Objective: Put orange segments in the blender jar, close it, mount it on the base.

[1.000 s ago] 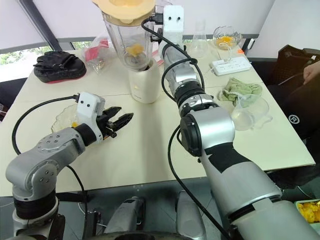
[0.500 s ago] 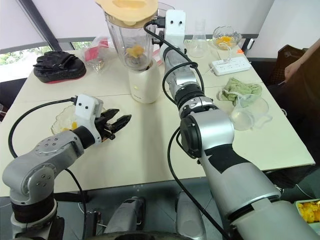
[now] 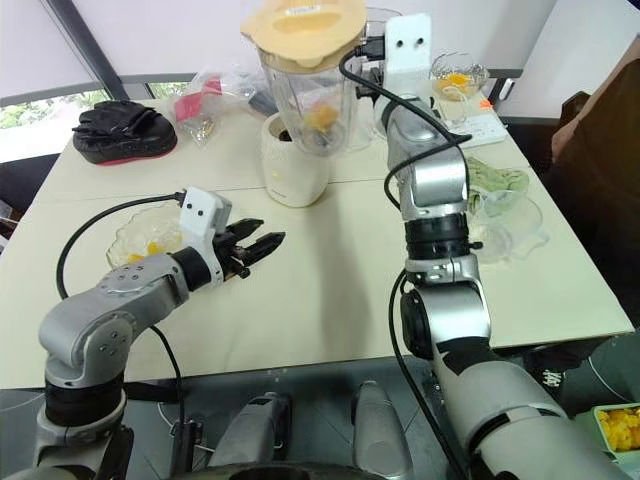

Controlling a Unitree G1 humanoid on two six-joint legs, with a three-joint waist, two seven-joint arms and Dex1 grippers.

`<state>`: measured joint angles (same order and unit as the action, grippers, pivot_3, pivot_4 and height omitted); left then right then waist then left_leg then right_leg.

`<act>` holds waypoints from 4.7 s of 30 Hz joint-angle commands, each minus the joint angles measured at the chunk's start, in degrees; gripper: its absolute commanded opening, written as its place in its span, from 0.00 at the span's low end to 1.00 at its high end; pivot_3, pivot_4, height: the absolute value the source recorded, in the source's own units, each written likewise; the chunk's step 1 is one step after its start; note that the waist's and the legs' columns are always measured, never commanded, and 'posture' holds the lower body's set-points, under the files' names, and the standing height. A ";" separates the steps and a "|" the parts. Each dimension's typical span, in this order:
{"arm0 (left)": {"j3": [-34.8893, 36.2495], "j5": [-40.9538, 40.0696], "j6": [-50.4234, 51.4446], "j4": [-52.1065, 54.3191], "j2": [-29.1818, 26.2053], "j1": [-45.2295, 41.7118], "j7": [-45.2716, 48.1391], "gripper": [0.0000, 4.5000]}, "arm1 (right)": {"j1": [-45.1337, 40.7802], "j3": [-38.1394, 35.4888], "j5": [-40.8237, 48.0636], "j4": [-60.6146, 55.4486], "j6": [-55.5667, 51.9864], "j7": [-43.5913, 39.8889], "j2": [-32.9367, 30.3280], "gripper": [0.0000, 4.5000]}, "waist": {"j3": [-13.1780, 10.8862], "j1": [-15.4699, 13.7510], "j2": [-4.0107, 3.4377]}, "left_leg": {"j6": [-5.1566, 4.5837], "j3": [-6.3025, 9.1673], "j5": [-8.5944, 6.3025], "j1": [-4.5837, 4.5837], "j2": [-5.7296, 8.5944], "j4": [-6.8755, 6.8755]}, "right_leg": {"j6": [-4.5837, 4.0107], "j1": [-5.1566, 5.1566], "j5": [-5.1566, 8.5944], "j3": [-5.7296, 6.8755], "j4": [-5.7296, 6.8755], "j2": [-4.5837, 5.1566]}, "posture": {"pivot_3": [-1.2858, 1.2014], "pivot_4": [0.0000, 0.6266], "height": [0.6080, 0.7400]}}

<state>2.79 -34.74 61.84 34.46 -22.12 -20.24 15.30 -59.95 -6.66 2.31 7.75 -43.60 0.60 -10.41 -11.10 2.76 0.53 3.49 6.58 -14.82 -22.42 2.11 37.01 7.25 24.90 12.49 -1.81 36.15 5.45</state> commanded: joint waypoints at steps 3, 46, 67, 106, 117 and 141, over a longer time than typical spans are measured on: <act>-0.70 0.41 -2.05 -1.18 -0.95 -2.38 1.94 0.60 | 5.70 -1.30 1.98 -19.79 -11.47 -0.29 -0.54 0.23 | 0.00 -0.13 -0.01 | 0.00 -0.03 0.00 0.00 0.00 0.06 | -0.02 -0.02 -0.01 0.00 -0.01 0.00 | 0.52 0.24 1.00; -1.91 0.19 -2.50 -0.68 -2.64 -1.31 3.50 0.61 | 34.13 1.70 1.01 -2.15 26.50 -4.98 3.44 0.73 | -0.01 -0.20 -0.01 | 0.00 -0.03 0.01 0.14 -0.01 0.08 | -0.03 -0.23 -0.01 -0.02 -0.11 -0.02 | 0.52 0.24 1.00; -2.87 0.16 -2.24 -1.76 -2.37 -3.21 3.73 0.61 | 36.78 1.74 1.49 -10.09 21.49 -4.02 3.18 0.73 | 0.00 -0.24 0.00 | 0.00 -0.02 0.01 0.15 -0.01 0.08 | -0.03 -0.25 -0.01 -0.02 -0.12 -0.02 | 0.52 0.24 1.00; -3.22 0.51 -3.05 -2.33 -1.99 -3.41 3.58 0.61 | 32.94 -0.43 2.08 -17.48 14.37 -1.18 2.45 0.18 | -0.01 -0.49 0.00 | 0.00 -0.02 0.01 0.14 0.00 0.09 | -0.03 -0.27 0.00 -0.01 -0.15 -0.01 | 0.52 0.24 1.00; -3.55 0.88 -3.82 -2.34 -1.05 -2.49 3.21 0.61 | 12.29 -3.76 1.19 -20.52 -0.98 4.10 -0.49 0.18 | -0.10 -0.09 -0.16 | 0.00 -0.04 0.01 0.09 -0.01 0.06 | -0.04 -0.13 -0.01 -0.01 -0.11 -0.02 | 0.52 0.24 1.00; -0.45 1.65 -3.48 2.55 -0.55 2.26 -1.03 0.61 | -28.50 -0.46 -1.33 48.07 28.29 8.17 6.45 0.18 | -0.16 -0.18 -0.12 | 0.01 -0.04 0.01 -0.12 -0.02 -0.15 | -0.04 0.12 -0.01 -0.01 -0.16 -0.01 | 0.52 0.24 1.00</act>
<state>1.24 -32.76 58.42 34.44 -22.51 -18.17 14.59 -84.97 -7.05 1.17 56.55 -18.53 8.73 -3.37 -11.26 2.58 0.41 3.49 6.54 -14.81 -22.53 2.10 36.87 7.20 25.01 12.48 -1.82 35.99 5.44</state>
